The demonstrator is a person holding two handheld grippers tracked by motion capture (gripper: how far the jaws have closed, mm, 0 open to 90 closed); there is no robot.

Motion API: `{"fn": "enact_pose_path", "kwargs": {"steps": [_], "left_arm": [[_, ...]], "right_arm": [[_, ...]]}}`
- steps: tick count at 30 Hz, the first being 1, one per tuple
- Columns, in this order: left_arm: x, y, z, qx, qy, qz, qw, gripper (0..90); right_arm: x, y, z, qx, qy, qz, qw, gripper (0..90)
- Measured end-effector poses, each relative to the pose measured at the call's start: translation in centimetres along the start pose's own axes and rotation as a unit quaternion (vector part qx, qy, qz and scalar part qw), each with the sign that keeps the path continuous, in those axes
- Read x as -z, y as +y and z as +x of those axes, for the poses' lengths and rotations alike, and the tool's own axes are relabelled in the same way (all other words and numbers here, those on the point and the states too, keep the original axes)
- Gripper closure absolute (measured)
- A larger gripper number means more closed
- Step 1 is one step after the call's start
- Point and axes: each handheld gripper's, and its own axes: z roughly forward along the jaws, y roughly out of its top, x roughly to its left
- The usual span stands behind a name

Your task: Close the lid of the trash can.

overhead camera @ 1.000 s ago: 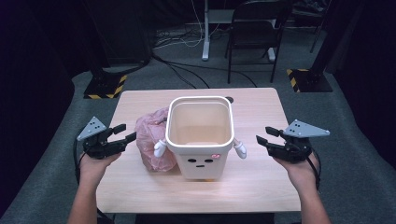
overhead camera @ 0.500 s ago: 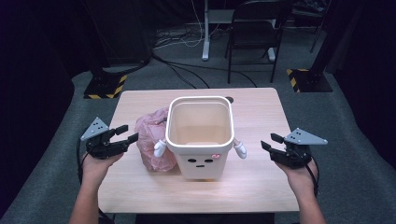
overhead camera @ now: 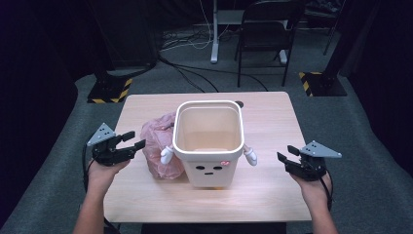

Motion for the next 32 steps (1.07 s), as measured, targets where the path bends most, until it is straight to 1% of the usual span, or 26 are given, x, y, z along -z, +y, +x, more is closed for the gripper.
{"fn": "enact_pose_path", "kwargs": {"steps": [4, 5, 10, 12, 18, 19, 25, 29, 32], "left_arm": [[-0.1, 0.0, 0.0, 0.001, 0.001, 0.002, 1.0, 40.9], [-0.1, -0.1, 0.0, 0.001, 0.001, 0.002, 1.0, 40.6], [-0.3, -0.1, 0.0, 0.0, -0.001, 0.003, 1.0, 40.5], [-0.5, -0.1, 0.0, 0.001, -0.003, 0.002, 1.0, 40.4], [-1.0, -0.2, 0.2, 0.001, -0.007, 0.007, 1.0, 40.3], [-1.0, -0.2, 0.2, 0.003, -0.006, 0.006, 1.0, 40.3], [-1.3, -0.1, 0.4, 0.006, -0.007, 0.001, 1.0, 40.0], [-1.6, 0.1, 0.4, 0.011, -0.007, -0.004, 0.9999, 38.3], [-1.8, 0.2, 0.5, 0.015, -0.004, -0.007, 0.9998, 35.7]], "right_arm": [[-0.2, -0.6, -0.3, -0.003, -0.006, 0.003, 1.0, 48.8], [-0.4, -1.0, -0.5, -0.008, -0.007, 0.005, 0.9999, 48.6], [-0.6, -1.6, -0.8, -0.013, -0.011, 0.008, 0.9998, 48.0], [-0.7, -1.9, -1.0, -0.018, -0.013, 0.01, 0.9997, 47.9], [-1.4, -3.1, -1.3, -0.022, -0.019, 0.026, 0.9993, 47.6], [-1.5, -3.4, -1.4, -0.025, -0.021, 0.03, 0.999, 47.5], [-1.6, -4.3, -1.7, -0.043, -0.013, 0.039, 0.9982, 46.5], [-1.6, -4.9, -1.8, -0.052, -0.007, 0.044, 0.9976, 42.3], [-1.8, -5.4, -2.1, -0.058, -0.007, 0.045, 0.9973, 36.6]]}}
